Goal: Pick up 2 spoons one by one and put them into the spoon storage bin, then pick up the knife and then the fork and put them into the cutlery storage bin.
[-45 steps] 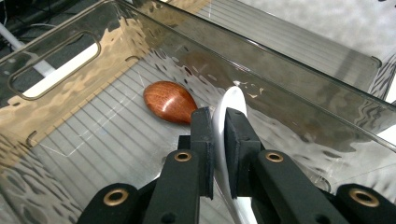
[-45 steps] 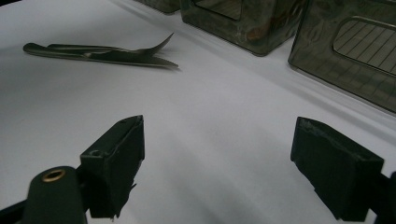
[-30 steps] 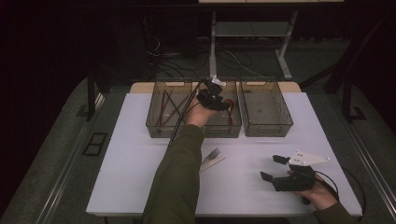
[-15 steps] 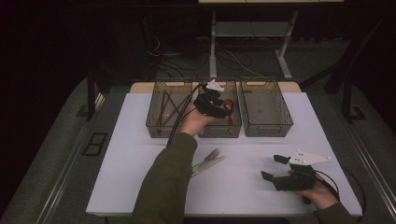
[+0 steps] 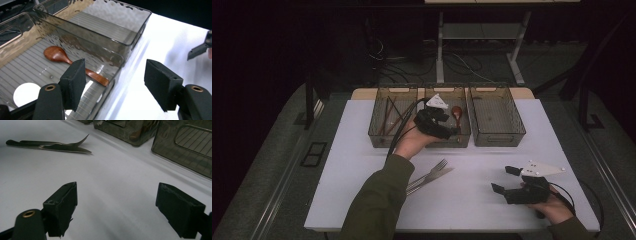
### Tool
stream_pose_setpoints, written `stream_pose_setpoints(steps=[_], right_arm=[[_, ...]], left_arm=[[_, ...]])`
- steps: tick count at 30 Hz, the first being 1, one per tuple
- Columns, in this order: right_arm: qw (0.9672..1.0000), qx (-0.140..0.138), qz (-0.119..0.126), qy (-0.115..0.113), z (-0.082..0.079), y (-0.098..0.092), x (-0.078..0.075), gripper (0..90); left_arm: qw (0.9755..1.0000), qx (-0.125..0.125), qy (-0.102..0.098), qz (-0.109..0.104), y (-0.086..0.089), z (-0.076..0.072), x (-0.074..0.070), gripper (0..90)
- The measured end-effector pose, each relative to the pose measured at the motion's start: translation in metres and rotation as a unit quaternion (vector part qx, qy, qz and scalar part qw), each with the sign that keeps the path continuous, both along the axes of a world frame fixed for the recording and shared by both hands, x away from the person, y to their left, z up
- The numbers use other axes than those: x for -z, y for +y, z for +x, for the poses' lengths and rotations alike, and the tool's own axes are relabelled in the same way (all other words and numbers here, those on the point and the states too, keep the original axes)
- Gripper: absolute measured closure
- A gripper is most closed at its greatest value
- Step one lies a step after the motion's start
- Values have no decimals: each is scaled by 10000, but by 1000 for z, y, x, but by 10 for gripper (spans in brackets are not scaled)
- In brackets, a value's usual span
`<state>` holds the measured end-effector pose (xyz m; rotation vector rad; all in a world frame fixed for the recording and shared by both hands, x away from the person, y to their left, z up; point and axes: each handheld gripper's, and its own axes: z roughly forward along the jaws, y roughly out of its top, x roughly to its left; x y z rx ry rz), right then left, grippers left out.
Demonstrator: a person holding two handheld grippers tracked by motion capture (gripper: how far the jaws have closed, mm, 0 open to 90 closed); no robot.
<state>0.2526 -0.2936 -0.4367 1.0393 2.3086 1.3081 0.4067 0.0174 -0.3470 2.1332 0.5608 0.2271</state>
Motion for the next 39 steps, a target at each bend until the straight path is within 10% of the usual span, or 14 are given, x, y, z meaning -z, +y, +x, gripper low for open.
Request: stream_pose_setpoints(steps=[27, 39], right_arm=[[10000, 14, -25, 17, 1, -1, 1, 178], [9999, 70, -99, 42, 2, -1, 2, 178]], left_arm=[[9998, -189, -20, -116, 63, -71, 33, 285], [9992, -353, -28, -185, 103, -97, 60, 406]])
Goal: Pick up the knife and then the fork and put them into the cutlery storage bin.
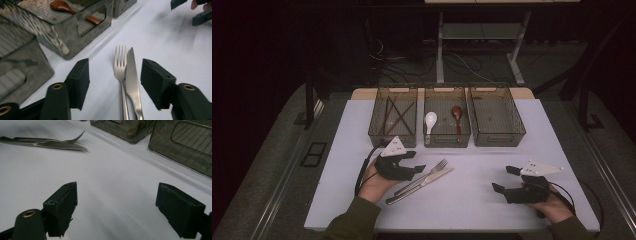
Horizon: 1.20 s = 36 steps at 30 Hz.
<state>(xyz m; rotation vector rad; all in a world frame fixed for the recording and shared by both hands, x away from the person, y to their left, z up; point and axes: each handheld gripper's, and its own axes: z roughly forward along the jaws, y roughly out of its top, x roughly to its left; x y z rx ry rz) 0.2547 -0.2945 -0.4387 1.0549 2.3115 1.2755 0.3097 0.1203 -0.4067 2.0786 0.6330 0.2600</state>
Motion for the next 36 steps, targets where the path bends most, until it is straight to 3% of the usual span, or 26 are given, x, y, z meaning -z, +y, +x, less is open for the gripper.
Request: stream_pose_setpoints(steps=[4, 6, 11, 17, 36], right_arm=[[10000, 14, -5, -13, 0, 0, 0, 178], [10000, -11, -32, -28, 0, 0, 0, 178], [9999, -70, -75, -18, -1, 3, 1, 178], [9999, -85, -89, -17, -1, 3, 1, 178], [9999, -93, -83, -25, -1, 3, 1, 178]], left_arm=[[10000, -65, -6, 29, 6, -8, 10, 516], [9999, -40, -19, 155, 6, -10, 12, 542], [9998, 6, 96, 184, 0, -9, 17, 639], [9989, 99, 424, 177, -4, -4, 25, 715], [9966, 263, 631, 450, -14, 1, 42, 770]])
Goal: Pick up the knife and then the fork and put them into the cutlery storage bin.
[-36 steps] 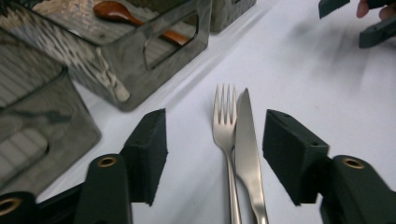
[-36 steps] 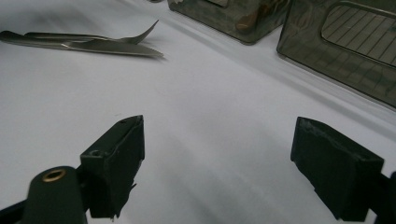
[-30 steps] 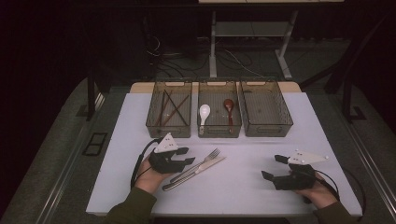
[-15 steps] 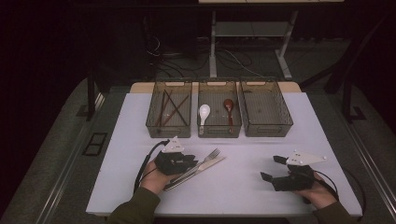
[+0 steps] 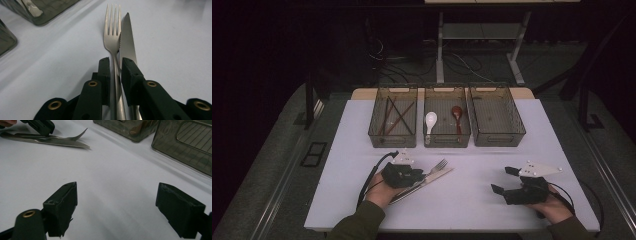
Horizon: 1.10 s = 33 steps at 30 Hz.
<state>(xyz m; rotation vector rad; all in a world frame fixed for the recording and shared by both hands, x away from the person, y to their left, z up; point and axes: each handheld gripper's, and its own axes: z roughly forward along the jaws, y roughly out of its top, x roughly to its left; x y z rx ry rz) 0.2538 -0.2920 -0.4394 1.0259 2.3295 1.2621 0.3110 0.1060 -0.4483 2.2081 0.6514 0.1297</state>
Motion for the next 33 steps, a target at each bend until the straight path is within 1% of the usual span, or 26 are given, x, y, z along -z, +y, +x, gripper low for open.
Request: stream_pose_setpoints(steps=[2, 4, 6, 8, 9, 11, 12, 14, 15, 16, 18, 19, 20, 21, 24, 27, 29, 33], right_arm=[[10000, 0, 7, 5, 0, 0, 0, 178], [10000, 10, 7, 3, 0, 0, 0, 178], [10000, 4, 13, 10, 0, 0, 0, 178], [10000, -2, 8, 12, 0, 0, 0, 178], [10000, -2, 7, 15, 0, 0, 0, 178], [10000, 4, 14, 19, 0, 0, 0, 178], [10000, 17, 39, 37, 0, 0, 0, 178], [10000, 15, 43, 60, 0, 0, 0, 178], [10000, 21, 45, 83, 1, 0, 0, 178], [9999, 38, 66, 124, 1, 0, 0, 178], [9998, 78, 140, 155, 1, 0, 0, 178], [9995, 113, 191, 221, 2, -1, 0, 178], [9994, 132, 192, 259, 2, -2, 0, 178], [9993, 135, 193, 289, 3, -2, 0, 178], [9993, 139, 186, 281, 3, -2, 0, 178], [9993, 118, 137, 326, 3, -1, 0, 178], [9991, 92, 111, 406, 4, -1, -1, 178], [9983, 112, 205, 537, 5, -1, -3, 178]], left_arm=[[10000, 30, 26, 25, -1, 0, 1, 773], [9999, 71, 27, 100, -2, 1, 3, 781], [9999, 57, 36, 80, -2, 1, 4, 791], [9999, 45, -8, 142, -2, 1, 4, 816], [9999, 39, -5, 143, -2, 1, 4, 825], [10000, -16, 42, 65, -2, 0, 5, 826], [10000, -2, 46, 74, -1, 1, 5, 828], [10000, -10, 88, 19, -1, 2, 5, 832], [9999, 49, 74, 74, 0, 3, 5, 834], [9999, 2, 109, 42, 0, 3, 5, 836], [9999, 25, 102, 81, 0, 3, 4, 843], [9999, 33, 92, 74, -1, 3, 4, 844], [9999, 61, 75, 109, -1, 3, 3, 845], [9999, 58, 82, 95, -1, 3, 3, 846], [9997, 125, 41, 194, -1, 5, 1, 847], [9999, 116, 81, 45, 2, 6, -4, 846], [9999, 116, 101, -20, 4, 6, -7, 846], [9998, 114, 140, -26, 5, 6, -8, 846]])
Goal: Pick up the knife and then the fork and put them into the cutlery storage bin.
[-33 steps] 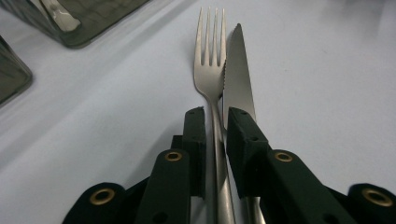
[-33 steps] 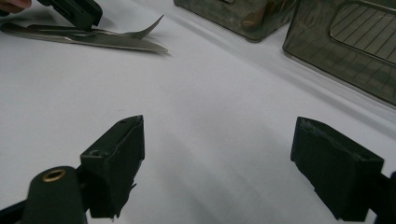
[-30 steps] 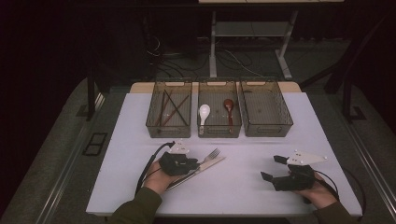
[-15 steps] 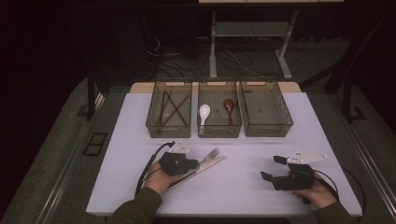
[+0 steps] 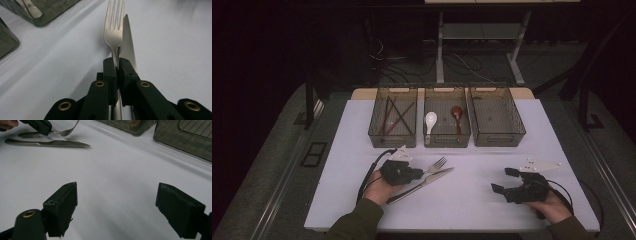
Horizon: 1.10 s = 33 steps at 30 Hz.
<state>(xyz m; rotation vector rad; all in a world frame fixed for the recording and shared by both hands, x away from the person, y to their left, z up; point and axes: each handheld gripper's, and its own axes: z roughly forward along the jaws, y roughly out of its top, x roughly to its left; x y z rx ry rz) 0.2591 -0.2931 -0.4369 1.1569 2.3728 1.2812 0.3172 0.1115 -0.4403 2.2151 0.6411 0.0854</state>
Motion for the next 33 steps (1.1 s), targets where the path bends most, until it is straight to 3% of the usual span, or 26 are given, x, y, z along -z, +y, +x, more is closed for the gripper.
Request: stream_pose_setpoints(steps=[5, 8, 12, 17, 21, 30, 33], right_arm=[[9999, -49, 24, -91, 0, -1, -5, 177], [9997, -117, 234, -20, 2, -3, -11, 177], [9984, -158, 534, -86, 5, -4, -19, 176], [9983, -214, 509, -200, 10, 7, -22, 184], [9974, -298, 593, -294, 13, 16, -25, 244], [9926, -561, 1073, -26, 21, 38, -31, 377], [9913, -712, 1107, 24, 26, 51, -30, 413]], left_arm=[[10000, 4, -66, -64, 0, -2, -6, 846], [9999, 29, -94, -105, -1, -2, -9, 846], [9998, 7, -108, -190, -3, -5, -14, 846], [9996, -14, -134, -238, -10, -9, -19, 846], [9993, 26, -143, -341, -19, -11, -21, 846], [9988, 194, -224, -402, -43, -16, -25, 845], [9984, 210, -263, -461, -48, -16, -27, 846]])
